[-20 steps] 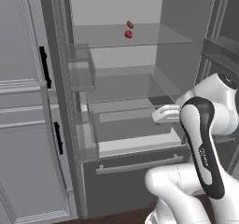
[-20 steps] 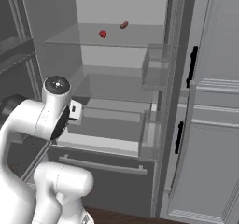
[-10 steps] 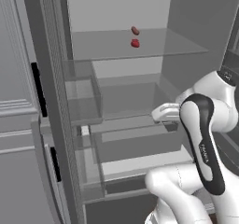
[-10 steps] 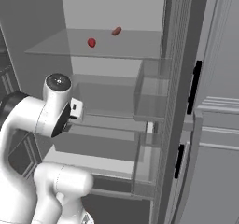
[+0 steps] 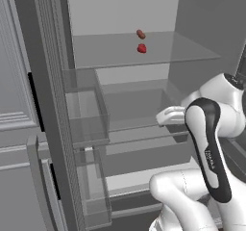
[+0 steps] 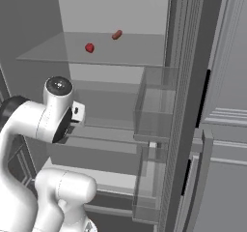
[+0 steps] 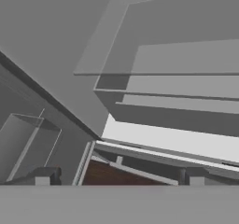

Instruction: Take the strawberry from the fridge and place it on top of the pancake, located on the dining counter.

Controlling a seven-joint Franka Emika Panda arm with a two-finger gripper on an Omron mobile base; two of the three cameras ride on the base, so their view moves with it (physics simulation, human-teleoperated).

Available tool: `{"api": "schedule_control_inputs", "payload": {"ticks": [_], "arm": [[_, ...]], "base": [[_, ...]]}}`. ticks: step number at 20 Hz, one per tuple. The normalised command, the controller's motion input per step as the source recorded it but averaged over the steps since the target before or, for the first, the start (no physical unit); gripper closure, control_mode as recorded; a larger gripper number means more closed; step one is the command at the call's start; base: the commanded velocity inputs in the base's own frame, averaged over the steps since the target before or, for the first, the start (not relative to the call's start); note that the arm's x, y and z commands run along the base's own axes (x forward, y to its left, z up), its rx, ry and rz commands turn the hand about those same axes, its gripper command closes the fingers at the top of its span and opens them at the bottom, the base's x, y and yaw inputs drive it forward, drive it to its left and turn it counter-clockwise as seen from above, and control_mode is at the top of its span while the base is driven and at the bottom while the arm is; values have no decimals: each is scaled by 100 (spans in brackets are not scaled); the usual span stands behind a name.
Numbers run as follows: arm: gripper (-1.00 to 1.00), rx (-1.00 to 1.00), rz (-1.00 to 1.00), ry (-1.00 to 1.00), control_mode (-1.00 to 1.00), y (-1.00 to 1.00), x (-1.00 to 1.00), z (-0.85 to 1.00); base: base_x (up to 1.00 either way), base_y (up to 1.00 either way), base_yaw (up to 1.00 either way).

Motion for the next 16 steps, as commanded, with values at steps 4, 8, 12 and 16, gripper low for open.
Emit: {"api": "schedule_control_inputs", "payload": {"ticks": [4, 8, 12, 16], "arm": [[-100, -10, -2, -17, -100, 0, 54, 100], [-100, -9, -4, -13, -100, 0, 71, 96], [-100, -12, -9, -16, -100, 0, 64, 74], [-100, -16, -13, -23, -100, 0, 50, 45]], "base": [[0, 0, 0], [0, 0, 0], [0, 0, 0], [0, 0, 0]]}}
